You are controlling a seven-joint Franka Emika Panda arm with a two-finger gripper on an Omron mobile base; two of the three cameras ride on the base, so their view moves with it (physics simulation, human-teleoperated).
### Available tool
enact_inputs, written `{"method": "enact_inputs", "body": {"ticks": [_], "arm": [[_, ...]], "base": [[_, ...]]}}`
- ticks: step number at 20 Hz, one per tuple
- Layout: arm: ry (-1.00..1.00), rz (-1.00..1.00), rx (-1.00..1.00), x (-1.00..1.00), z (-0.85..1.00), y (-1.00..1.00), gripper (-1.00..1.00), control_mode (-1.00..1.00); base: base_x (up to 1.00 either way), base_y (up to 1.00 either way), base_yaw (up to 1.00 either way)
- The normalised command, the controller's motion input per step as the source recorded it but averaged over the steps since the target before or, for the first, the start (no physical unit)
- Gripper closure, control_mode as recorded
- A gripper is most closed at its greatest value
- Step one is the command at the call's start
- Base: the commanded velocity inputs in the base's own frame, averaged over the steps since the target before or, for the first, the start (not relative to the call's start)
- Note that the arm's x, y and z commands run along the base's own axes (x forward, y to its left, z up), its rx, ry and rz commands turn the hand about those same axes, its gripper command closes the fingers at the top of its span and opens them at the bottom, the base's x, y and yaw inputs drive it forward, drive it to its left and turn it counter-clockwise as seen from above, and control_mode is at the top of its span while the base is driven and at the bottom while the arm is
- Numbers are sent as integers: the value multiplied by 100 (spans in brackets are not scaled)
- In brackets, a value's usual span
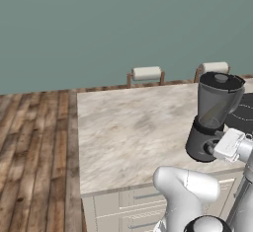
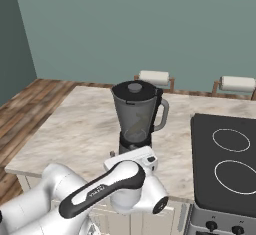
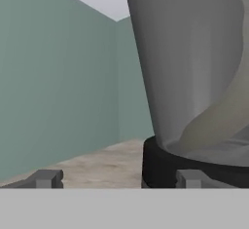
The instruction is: Open the blender lid, put the banana in the blender, close the lid, and start the blender.
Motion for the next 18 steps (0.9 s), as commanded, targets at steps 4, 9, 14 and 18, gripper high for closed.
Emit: {"method": "enact_inputs", "body": {"ticks": [4, 9, 14, 18], "arm": [[-2, 0, 0, -27, 42, 0, -100, -100], [-4, 0, 0, -65, 66, -2, -100, -100], [-1, 0, 0, -74, 64, 0, -100, -100], [0, 0, 0, -65, 55, 12, -100, -100]], "base": [[0, 0, 0], [0, 0, 0], [0, 0, 0], [0, 0, 0]]}}
